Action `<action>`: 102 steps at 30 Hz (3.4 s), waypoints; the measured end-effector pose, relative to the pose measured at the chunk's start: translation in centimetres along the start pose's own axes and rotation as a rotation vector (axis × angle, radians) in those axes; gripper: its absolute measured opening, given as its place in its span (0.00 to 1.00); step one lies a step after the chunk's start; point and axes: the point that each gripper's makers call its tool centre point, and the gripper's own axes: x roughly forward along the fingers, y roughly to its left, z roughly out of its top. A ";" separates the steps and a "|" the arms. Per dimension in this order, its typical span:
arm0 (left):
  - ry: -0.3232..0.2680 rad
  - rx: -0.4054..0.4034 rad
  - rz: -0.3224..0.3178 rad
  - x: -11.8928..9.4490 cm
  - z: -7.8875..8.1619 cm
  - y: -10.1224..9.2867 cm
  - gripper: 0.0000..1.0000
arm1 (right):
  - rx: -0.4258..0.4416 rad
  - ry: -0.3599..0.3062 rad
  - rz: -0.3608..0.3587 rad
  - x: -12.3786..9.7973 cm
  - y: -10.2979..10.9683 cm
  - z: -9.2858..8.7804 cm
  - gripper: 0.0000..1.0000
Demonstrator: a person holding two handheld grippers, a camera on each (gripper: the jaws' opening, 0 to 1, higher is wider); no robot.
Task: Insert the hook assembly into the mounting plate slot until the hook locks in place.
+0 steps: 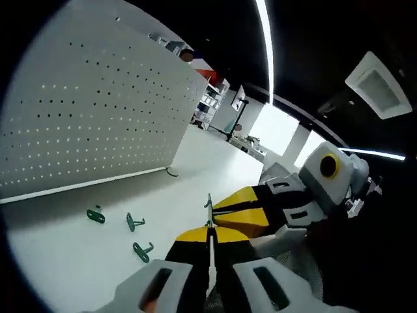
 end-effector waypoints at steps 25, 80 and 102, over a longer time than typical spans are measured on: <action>-0.036 0.161 0.038 -0.7 -0.3 0.8 0.07 | 0.045 0.017 -0.058 -0.3 -1.7 0.3 0.00; -0.234 0.343 0.273 -4.2 2.1 5.6 0.49 | 0.064 -0.285 -0.364 3.6 -18.7 13.9 0.00; -0.214 0.334 0.256 -3.7 1.8 5.8 0.46 | 0.051 -0.328 -0.490 8.3 -25.5 14.3 0.00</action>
